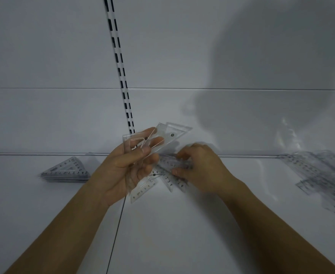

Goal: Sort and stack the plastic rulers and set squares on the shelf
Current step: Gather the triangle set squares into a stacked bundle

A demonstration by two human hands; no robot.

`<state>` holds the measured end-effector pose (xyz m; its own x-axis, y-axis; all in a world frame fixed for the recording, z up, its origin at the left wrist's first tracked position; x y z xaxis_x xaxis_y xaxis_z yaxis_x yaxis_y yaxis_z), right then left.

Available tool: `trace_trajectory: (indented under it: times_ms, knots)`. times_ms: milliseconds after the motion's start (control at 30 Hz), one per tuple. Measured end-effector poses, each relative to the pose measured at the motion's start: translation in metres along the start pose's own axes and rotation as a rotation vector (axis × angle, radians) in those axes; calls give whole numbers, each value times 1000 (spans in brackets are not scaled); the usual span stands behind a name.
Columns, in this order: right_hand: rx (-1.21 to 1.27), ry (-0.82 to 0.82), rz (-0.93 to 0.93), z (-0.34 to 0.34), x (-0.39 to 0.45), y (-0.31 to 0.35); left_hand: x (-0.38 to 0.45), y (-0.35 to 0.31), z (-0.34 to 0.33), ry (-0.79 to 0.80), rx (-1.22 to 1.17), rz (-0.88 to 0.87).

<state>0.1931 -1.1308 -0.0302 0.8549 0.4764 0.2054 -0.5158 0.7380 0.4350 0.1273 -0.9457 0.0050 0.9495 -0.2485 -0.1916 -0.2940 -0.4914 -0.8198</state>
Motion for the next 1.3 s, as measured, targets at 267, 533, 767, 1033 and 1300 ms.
trace_trajectory:
  times_ms: [267, 533, 767, 1033, 1300]
  knots:
    - [308, -216, -31, 13, -1, -7, 2, 1, 0, 64, -67, 11]
    - [1118, -394, -83, 43, -3, -10, 8, 0, 8, 38, -190, 40]
    - [1114, -473, 90, 56, -9, 13, 10, 16, 8, -64, -73, 282]
    - [869, -386, 260, 44, -10, 29, 6, 23, -1, 102, 29, 384]
    - [573, -295, 343, 31, -9, 30, 10, 16, 7, -66, 4, 234]
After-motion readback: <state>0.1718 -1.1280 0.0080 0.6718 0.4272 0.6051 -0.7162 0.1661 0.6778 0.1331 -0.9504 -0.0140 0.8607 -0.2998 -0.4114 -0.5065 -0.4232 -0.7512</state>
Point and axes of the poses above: each hand's wrist, its own x-axis towards the middle knuckle, its own z-axis out of the back of the hand, y = z × x, the point moved 3 cm from there along x, towards the middle knuckle, and after that the axes turned 7 degrees about z, right-handed, at the moved point
